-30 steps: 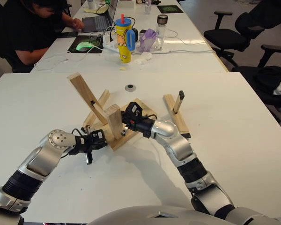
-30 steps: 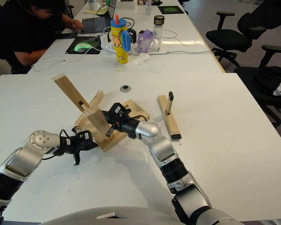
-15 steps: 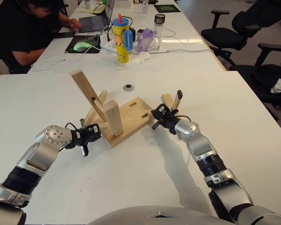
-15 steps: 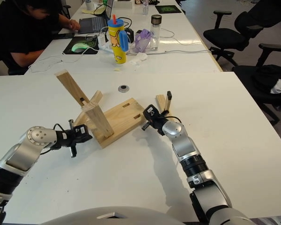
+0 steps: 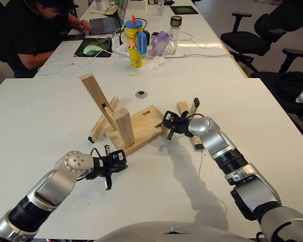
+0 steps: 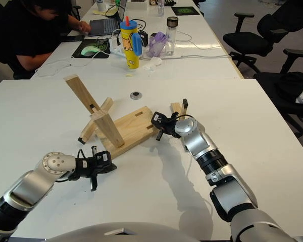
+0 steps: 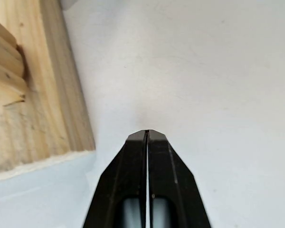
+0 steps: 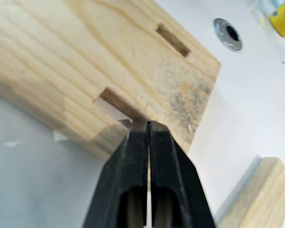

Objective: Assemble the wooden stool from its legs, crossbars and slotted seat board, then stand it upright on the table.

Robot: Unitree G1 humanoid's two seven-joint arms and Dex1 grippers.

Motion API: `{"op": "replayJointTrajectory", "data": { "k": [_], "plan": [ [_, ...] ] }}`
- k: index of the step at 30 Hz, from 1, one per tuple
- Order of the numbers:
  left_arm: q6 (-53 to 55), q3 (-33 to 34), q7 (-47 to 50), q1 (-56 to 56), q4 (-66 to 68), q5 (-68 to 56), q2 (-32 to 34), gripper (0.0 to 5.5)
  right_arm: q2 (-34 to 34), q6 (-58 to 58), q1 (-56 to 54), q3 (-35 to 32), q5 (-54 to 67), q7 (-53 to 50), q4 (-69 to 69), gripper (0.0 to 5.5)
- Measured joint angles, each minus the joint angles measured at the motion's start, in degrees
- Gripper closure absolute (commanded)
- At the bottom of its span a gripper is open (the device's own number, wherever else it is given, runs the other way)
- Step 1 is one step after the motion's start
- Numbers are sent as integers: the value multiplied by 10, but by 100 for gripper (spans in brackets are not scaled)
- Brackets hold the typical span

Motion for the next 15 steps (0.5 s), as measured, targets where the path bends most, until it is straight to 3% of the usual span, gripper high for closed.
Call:
{"op": "replayJointTrajectory", "data": {
  "k": [4, 10, 15],
  "plan": [
    [-23, -28, 57, -27, 40, 54, -39, 547, -30, 58, 10, 28, 1, 59, -78, 550],
    [-74, -38, 140, -73, 146, 120, -94, 547, -43, 146, 77, 29, 16, 62, -212, 550],
    [-129, -15, 185, -140, 295, 126, -152, 547, 22, 186, 153, 33, 20, 0, -292, 550]
  ]
}}
